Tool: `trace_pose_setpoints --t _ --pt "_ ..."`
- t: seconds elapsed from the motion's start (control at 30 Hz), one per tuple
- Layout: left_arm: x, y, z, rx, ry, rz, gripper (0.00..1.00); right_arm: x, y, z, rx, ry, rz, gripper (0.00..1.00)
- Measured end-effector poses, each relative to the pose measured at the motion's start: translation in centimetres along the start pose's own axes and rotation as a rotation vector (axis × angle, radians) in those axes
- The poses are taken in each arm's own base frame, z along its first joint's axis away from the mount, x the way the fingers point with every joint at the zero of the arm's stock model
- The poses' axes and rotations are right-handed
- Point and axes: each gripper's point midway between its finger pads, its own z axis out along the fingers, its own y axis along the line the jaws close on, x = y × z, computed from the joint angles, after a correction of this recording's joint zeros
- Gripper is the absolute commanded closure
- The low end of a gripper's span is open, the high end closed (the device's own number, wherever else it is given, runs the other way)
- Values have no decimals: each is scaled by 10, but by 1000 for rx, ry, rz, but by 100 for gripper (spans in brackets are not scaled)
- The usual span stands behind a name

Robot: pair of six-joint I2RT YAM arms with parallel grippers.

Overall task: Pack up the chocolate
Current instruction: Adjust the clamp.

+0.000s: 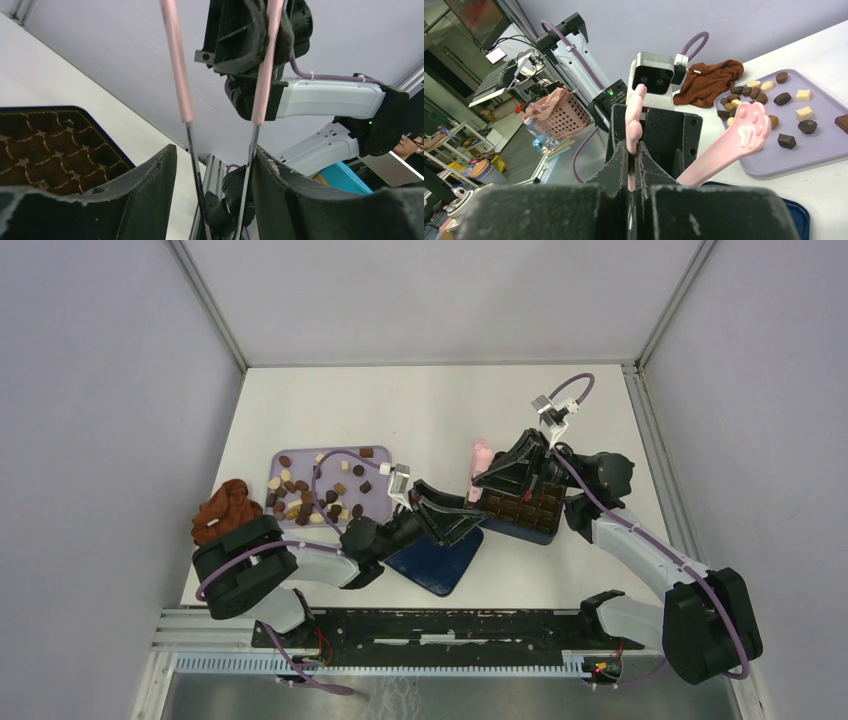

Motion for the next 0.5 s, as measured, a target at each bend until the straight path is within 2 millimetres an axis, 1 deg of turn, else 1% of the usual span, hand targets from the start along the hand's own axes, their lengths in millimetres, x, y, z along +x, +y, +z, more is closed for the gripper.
trace_pose_setpoints --t 0.23,0.33,0.5 --pt "-21 -18 12 51 -55 14 40 0 -1 0 4 -1 -6 100" --pt "-22 -18 13 50 -56 14 40 -3 2 0 2 -10 -18 100" --pt "-21 -18 12 49 -53 14 36 -3 3 0 2 -9 -23 100"
